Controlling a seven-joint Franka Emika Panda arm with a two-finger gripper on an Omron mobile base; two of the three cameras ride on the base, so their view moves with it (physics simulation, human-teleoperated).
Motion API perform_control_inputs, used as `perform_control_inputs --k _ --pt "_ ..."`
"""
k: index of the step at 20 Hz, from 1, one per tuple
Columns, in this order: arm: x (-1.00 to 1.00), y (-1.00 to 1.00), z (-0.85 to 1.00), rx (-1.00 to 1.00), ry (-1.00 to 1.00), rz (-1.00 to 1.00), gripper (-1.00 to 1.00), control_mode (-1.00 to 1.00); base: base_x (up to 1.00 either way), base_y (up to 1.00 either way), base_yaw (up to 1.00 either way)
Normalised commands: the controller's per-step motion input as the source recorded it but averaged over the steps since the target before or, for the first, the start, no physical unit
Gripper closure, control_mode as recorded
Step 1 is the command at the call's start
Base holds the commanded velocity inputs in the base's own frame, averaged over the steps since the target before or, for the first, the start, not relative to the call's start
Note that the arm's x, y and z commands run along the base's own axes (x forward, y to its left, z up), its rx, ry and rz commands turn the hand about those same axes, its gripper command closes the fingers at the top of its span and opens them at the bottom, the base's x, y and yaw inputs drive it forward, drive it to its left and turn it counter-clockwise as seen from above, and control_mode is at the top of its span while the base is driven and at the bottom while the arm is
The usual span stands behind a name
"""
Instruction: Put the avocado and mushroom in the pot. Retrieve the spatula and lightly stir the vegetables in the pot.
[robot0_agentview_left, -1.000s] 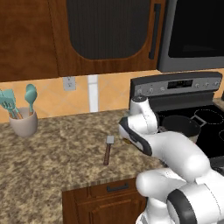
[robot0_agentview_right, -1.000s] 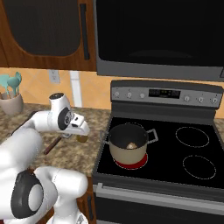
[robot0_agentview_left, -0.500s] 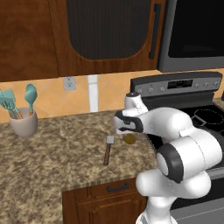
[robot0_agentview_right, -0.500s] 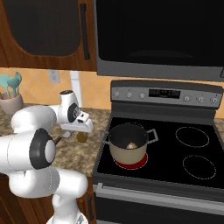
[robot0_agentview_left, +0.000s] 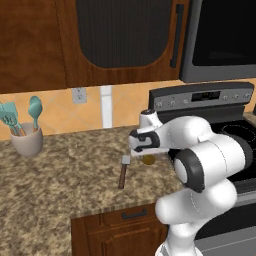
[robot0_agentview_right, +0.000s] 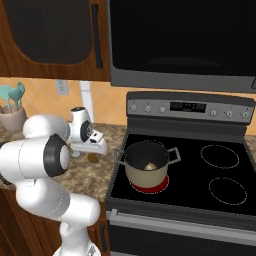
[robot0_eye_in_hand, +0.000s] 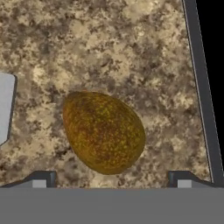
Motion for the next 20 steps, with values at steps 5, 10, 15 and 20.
perform_control_inputs --k 5,10,15,20 --pt "0.11 0.00 -0.35 0.00 0.00 0.00 -1.00 -1.00 0.00 0.00 0.00" --pt "0.02 0.00 -0.24 0.00 0.00 0.00 1.00 -1.00 0.00 0.00 0.00" --pt "-0.03 0.00 -0.02 0.00 -0.01 0.01 1.00 -1.00 0.00 0.00 0.00" --pt "-0.65 0.00 0.91 0.00 -0.29 0.00 1.00 -1.00 0.00 0.00 0.00"
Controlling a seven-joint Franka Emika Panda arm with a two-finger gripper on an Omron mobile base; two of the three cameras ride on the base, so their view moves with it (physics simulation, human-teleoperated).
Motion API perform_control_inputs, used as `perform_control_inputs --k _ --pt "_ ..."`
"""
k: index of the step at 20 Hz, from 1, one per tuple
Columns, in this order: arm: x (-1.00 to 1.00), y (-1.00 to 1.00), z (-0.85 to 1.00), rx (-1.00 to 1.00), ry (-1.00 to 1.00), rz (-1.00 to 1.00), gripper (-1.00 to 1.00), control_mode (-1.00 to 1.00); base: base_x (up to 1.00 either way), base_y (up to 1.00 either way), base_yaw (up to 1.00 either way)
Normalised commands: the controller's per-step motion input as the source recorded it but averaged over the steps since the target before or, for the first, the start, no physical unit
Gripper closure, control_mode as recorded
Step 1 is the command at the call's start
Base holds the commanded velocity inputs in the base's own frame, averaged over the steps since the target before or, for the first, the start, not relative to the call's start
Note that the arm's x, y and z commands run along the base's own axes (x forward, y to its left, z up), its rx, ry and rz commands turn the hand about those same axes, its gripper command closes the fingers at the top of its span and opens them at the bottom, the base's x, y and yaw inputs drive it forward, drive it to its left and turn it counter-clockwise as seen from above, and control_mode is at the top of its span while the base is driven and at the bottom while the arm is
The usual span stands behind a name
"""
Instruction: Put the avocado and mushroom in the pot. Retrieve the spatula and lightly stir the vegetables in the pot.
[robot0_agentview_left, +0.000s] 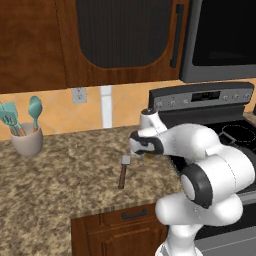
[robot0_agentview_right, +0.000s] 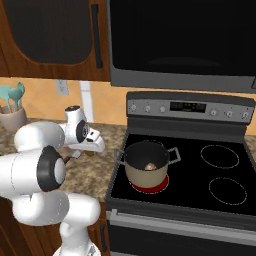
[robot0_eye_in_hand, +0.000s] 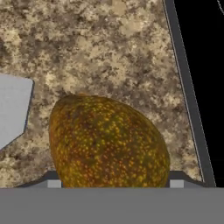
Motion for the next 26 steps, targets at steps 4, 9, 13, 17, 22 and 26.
perform_control_inputs --k 4,9,13,17,22,26 --pt "-0.81 -0.01 1.00 0.10 -0.28 0.02 1.00 -1.00 0.00 0.00 0.00" --pt "-0.51 -0.09 1.00 0.11 -0.13 0.02 1.00 -1.00 0.00 0.00 0.00" --pt "-0.01 -0.20 0.62 -0.06 0.00 -0.01 1.00 -1.00 0.00 0.00 0.00" --pt "0.21 -0.50 0.08 0.00 0.01 -0.02 1.00 -1.00 0.00 0.00 0.00" --pt "0.37 -0.74 0.62 -0.01 0.17 -0.19 1.00 -1.00 0.00 0.00 0.00" --pt "0.37 -0.97 0.18 0.00 0.19 -0.24 1.00 -1.00 0.00 0.00 0.00"
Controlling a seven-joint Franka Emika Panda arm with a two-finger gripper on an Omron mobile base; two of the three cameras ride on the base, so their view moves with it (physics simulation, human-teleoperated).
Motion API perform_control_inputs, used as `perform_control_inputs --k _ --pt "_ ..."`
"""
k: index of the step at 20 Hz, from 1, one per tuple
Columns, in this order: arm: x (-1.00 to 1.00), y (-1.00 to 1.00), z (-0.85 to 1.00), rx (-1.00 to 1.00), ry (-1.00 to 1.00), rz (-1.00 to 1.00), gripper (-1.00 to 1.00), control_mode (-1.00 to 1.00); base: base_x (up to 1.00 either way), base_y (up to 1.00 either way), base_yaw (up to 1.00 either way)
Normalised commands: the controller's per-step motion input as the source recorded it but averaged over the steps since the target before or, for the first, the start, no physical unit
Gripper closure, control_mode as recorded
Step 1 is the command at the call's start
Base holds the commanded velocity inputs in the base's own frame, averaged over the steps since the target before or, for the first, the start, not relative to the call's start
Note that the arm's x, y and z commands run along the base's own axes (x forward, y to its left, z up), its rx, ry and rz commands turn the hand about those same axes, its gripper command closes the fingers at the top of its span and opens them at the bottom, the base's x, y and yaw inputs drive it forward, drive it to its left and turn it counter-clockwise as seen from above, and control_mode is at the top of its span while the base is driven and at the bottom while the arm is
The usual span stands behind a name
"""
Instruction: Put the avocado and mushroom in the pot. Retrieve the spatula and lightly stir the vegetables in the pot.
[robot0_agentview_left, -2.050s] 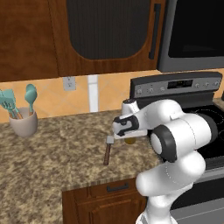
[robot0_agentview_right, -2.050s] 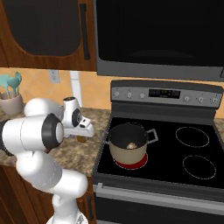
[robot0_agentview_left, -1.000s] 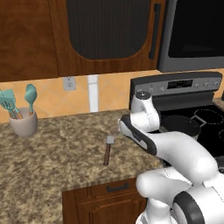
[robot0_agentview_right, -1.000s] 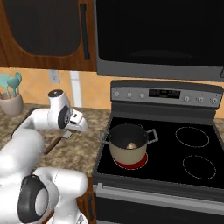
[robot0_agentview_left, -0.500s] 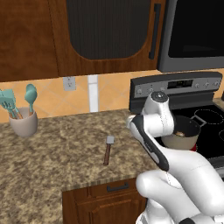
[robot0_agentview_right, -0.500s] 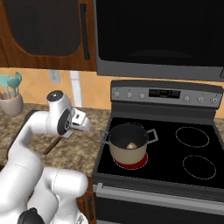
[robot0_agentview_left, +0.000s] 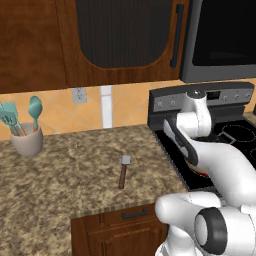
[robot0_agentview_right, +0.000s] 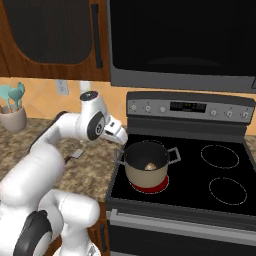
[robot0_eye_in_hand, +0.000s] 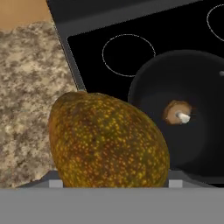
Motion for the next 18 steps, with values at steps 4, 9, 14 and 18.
perform_control_inputs --k 4,9,14,18 --pt "0.30 -1.00 -0.43 -0.01 0.07 -0.18 1.00 -1.00 0.00 0.00 0.00" --pt "0.01 -1.00 -0.69 0.00 0.14 -0.10 1.00 -1.00 0.00 0.00 0.00" --pt "0.01 -0.50 -0.46 0.03 0.16 -0.06 1.00 -1.00 0.00 0.00 0.00" --pt "0.05 -0.05 -0.15 0.01 0.17 0.00 1.00 -1.00 0.00 0.00 0.00"
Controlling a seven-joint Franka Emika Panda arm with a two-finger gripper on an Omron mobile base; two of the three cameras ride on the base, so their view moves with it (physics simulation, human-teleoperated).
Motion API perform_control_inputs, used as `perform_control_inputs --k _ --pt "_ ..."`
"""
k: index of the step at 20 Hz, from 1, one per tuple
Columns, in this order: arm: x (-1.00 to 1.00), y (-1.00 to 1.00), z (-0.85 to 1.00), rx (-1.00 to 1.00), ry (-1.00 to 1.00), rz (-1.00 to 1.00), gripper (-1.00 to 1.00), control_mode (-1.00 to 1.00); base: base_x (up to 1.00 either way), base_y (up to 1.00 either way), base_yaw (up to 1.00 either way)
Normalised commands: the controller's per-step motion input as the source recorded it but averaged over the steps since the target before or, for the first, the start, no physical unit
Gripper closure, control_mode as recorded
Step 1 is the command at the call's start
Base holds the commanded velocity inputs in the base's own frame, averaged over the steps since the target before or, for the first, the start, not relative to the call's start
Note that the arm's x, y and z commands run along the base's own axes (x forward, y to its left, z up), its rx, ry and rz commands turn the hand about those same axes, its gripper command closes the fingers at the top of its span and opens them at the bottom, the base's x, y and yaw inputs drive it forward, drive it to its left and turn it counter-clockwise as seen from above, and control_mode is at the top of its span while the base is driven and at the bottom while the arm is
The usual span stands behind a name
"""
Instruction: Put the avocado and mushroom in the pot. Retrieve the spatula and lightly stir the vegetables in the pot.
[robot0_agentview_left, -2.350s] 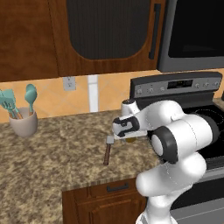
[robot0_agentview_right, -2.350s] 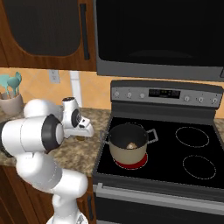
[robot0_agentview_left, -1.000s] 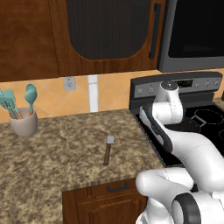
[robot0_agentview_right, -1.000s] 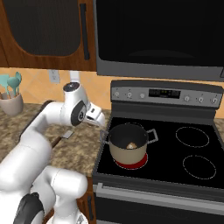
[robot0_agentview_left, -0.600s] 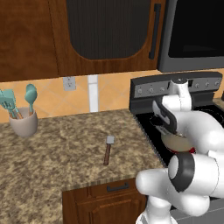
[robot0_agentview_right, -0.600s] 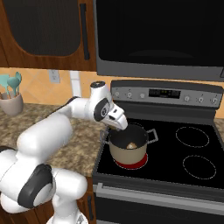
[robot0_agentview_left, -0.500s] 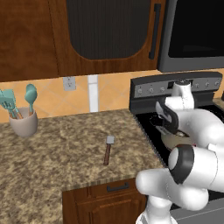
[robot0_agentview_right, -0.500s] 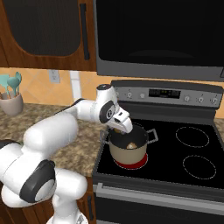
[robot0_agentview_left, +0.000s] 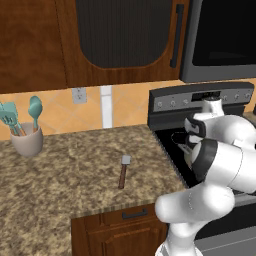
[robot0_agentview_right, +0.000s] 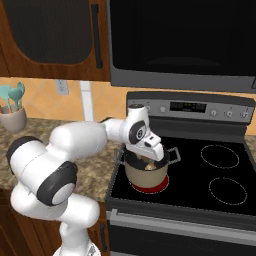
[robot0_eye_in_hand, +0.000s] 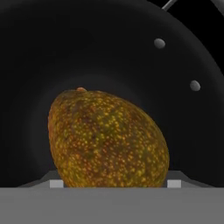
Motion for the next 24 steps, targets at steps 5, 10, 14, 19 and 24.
perform_control_inputs --k 5,10,14,19,24 --pt "0.03 0.00 -0.16 0.00 0.13 0.00 1.00 -1.00 0.00 0.00 0.00" --pt "0.05 0.00 -0.21 0.00 0.04 0.00 -1.00 -1.00 0.00 0.00 0.00" --pt "0.01 0.00 -0.04 0.01 0.01 0.00 -1.00 -1.00 0.00 0.00 0.00" --pt "0.00 0.00 0.20 0.18 -0.02 0.01 -1.00 -1.00 0.00 0.00 0.00" --pt "-0.09 0.02 0.65 0.14 -0.06 0.04 -1.00 -1.00 0.00 0.00 0.00"
